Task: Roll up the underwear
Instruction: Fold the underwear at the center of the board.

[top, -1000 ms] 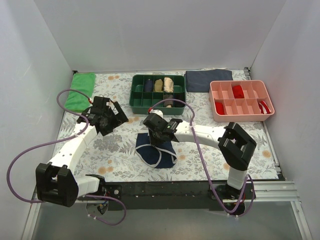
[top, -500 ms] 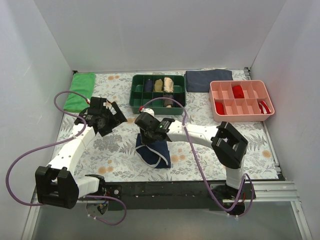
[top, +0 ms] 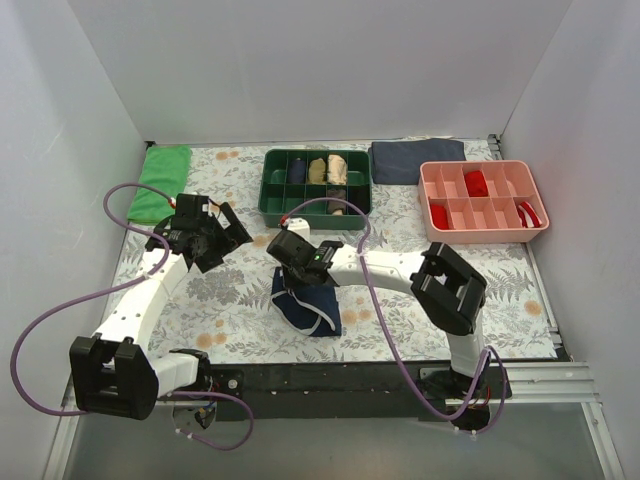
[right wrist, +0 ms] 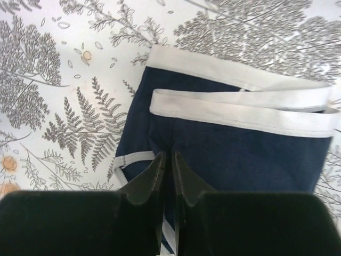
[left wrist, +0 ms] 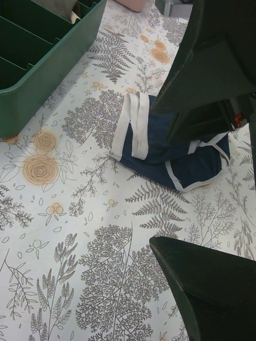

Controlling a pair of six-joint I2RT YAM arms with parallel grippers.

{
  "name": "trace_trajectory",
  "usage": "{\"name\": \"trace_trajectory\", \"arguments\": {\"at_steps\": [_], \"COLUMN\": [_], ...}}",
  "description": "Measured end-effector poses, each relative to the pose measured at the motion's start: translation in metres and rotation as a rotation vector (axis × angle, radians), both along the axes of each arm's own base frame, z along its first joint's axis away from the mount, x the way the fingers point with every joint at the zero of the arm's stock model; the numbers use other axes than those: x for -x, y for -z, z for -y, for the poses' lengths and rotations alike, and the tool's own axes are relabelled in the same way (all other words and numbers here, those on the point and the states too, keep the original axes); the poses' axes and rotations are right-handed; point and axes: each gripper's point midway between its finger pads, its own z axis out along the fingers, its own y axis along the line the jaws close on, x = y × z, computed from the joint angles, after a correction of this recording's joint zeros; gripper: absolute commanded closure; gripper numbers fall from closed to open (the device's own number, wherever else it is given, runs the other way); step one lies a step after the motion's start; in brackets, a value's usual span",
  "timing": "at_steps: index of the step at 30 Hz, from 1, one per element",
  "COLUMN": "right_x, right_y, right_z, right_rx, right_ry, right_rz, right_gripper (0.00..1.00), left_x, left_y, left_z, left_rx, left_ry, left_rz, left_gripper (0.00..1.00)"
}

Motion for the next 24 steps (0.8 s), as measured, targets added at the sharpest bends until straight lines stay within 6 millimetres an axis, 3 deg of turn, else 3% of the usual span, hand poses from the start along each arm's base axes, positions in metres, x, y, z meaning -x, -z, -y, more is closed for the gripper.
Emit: {"name": "trace_trajectory", "arguments": {"at_steps": [8, 10, 12, 18, 20, 24], "right_x": [-0.018, -0.018, -0.016, -0.017, -0.018, -0.026], "right_y": [-0.028, -0.032, -0.032, -0.027, -0.024, -0.028], "right_z": [0.013, 0.019, 0.023, 0.034, 0.054, 0.127], "right_rx": [-0.026, -0.033, -0.029, -0.002, 0.001, -0.001], "right_ry": [0.115, 0.131, 0.132, 0.136, 0.156, 0.254], "right_rz": [0.118, 0.14, 0.144, 0.124, 0.1, 0.062], "right_gripper": [0.86, 0.79, 0.73, 0.7, 0.7, 0.71], "left_x": [0.0, 0.0, 0.0, 0.002, 0.003, 0.014], "left_y": [-0.001, -0.001, -0.002, -0.005, -0.008, -0.006], "left_z": [0.0, 0.0, 0.0, 0.01, 0.021, 0.048], "left_rx": [0.0, 0.001, 0.0, 0.038, 0.082, 0.205], "left_ry": [0.0, 0.0, -0.001, 0.064, 0.13, 0.271], "left_rz": [0.002, 0.004, 0.005, 0.015, 0.025, 0.013], "left_gripper": [0.02, 0.02, 0.02, 0.05, 0.08, 0.19]}}
